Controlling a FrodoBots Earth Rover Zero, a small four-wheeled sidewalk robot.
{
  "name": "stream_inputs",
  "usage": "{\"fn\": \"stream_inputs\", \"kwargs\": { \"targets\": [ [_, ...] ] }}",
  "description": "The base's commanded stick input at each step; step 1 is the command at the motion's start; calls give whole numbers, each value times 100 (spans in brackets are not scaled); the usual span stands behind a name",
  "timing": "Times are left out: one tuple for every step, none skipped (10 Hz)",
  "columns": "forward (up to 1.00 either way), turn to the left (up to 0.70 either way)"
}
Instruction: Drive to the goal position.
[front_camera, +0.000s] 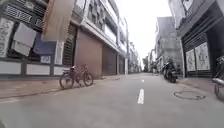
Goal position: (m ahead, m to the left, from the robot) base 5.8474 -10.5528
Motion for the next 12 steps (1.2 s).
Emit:
{"fn": "stream_inputs", "kwargs": {
  "targets": [
    [48,0],
    [48,0],
    [48,0],
    [48,0],
    [48,0],
    [48,0],
    [48,0],
    [48,0],
    [48,0],
    [48,0],
    [48,0],
    [48,0]
  ]
}}
